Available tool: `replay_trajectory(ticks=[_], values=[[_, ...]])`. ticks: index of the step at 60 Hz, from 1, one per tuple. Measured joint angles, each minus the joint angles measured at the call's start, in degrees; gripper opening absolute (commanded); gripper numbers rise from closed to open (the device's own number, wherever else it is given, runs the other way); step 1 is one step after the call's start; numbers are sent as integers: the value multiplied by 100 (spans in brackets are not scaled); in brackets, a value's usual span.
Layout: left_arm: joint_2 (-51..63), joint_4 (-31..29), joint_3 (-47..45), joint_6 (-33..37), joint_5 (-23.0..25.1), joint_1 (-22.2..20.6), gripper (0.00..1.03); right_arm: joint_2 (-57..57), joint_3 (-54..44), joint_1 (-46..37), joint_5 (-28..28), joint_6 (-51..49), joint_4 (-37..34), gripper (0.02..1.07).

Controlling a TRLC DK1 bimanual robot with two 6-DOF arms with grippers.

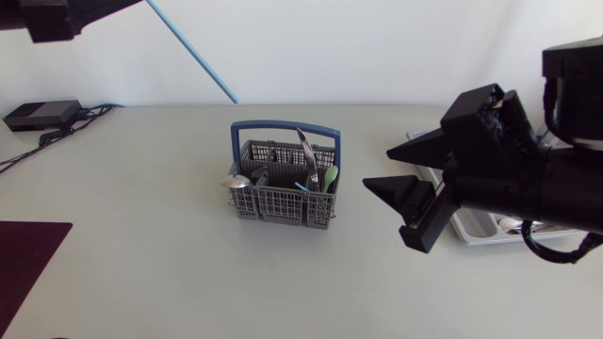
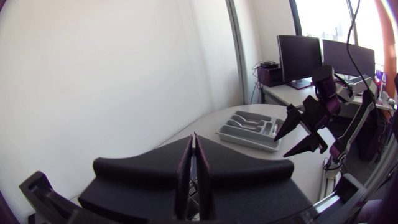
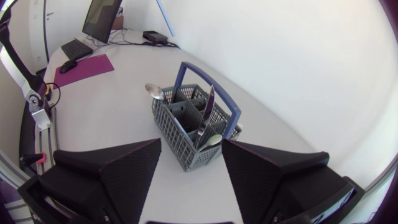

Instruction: Sort the cutlery from the basket into the organizer compartments.

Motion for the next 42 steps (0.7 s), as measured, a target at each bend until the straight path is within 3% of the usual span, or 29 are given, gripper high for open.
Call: replay_trajectory(ticks=[16,42], values=[[387,-260,-2,-546,494,-431,4,-140,221,435,-61,0,-92,73],[1626,-435,-2,-1036,1353,-1172,4,17,131,269,-933,-4,212,73]])
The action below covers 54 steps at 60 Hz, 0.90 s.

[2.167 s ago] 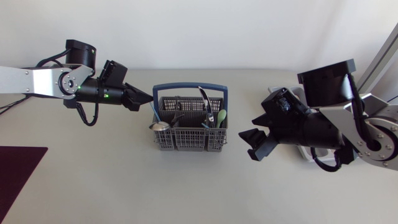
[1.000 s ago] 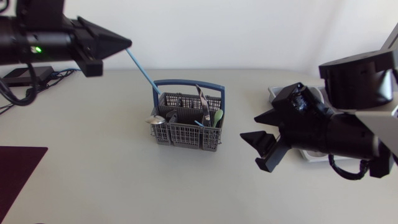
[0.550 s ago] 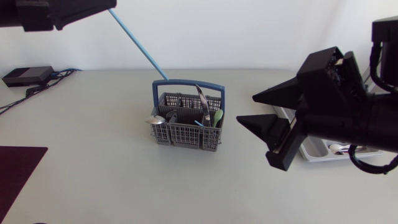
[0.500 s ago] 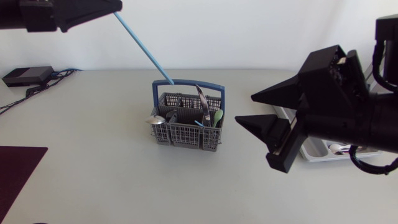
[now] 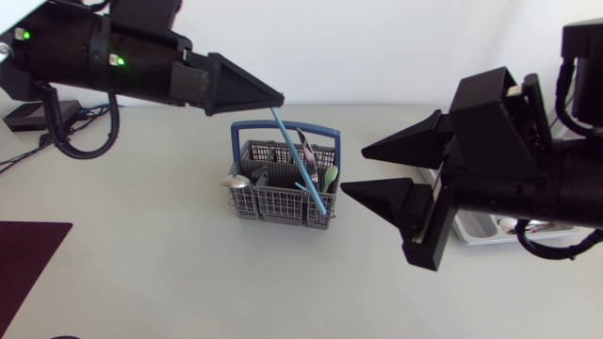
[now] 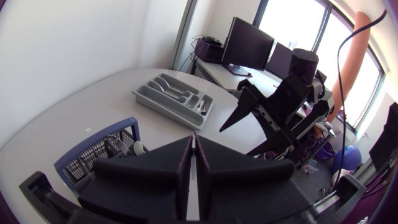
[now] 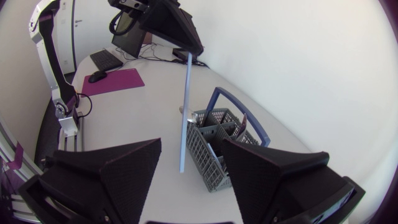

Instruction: Sort the cutlery from the basket into the organizer compartments.

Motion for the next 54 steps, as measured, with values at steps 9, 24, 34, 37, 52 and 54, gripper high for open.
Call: replay_trajectory(ticks=[9,24,34,37,52,54], values=[[267,-17,2,-140,155,-144,4,168,-175,-42,-153,0,249,73],[518,-24,83,-350,195,-295,4,560,-385,-46,-304,-24,588,65],[575,-37,203,-391,197,-332,4,719,-400,-72,-407,-44,791,56],[584,-35,230,-402,199,-332,3,767,-417,-74,-409,-44,839,52],[590,-37,232,-461,315,-330,4,946,-514,-72,-409,-44,977,33],[590,-39,232,-479,330,-330,4,977,-514,-74,-409,-44,1019,29]])
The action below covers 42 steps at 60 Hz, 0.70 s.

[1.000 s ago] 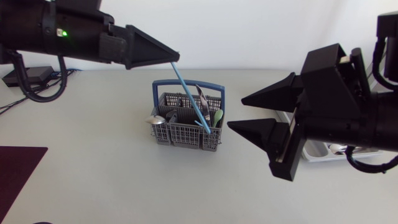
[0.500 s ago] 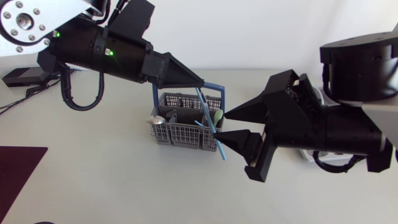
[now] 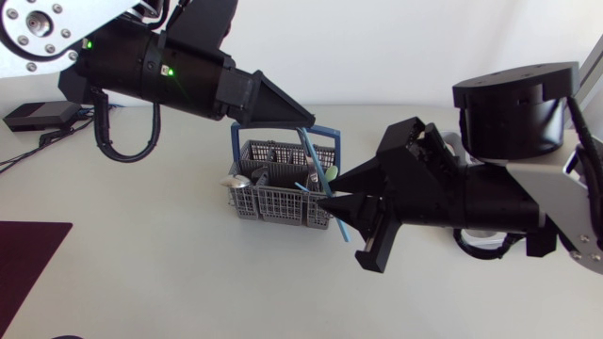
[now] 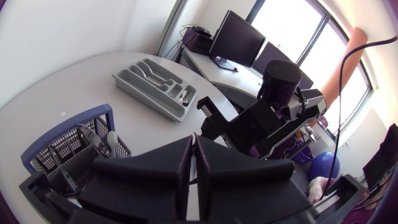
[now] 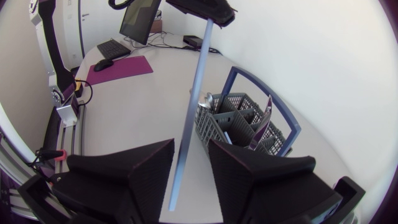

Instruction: Sort the cutlery from the basket into the organizer compartments.

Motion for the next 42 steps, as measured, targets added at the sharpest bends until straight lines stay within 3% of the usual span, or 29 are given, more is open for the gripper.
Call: replay_trajectory(ticks=[9,19,23,29,32,38,42], values=[[0,2,0,-37,61,0,4,37,0,2,-4,2,26,7],[0,2,0,-37,103,7,5,39,-4,2,-15,2,22,7],[0,-22,0,-44,129,42,19,39,-4,-11,4,28,4,7],[0,-61,39,-136,188,118,51,13,-11,-35,4,26,-114,7],[0,-57,127,-177,210,181,61,-33,-57,-35,-11,24,-201,7],[0,223,420,-352,243,365,75,-195,-175,-35,0,24,-409,7],[0,546,629,-542,251,544,76,-345,-271,-37,4,22,-527,7]])
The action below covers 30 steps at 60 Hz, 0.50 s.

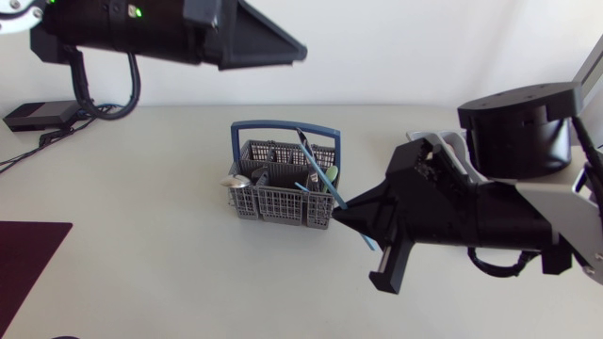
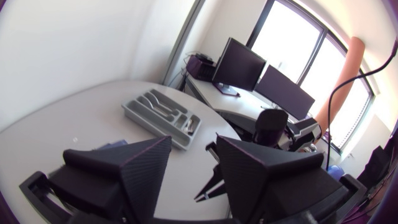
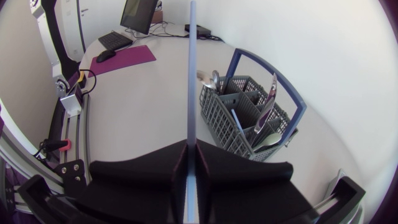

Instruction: Sort the cutlery from the basket into the organizer compartments.

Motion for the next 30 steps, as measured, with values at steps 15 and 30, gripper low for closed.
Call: replay_trajectory(ticks=[15,30], values=[[0,133,494,28,-302,669,77,-647,-221,-964,-15,-262,-575,7],[-17,-114,-212,1303,-1567,474,77,-334,-221,-3069,-306,-811,-485,7]])
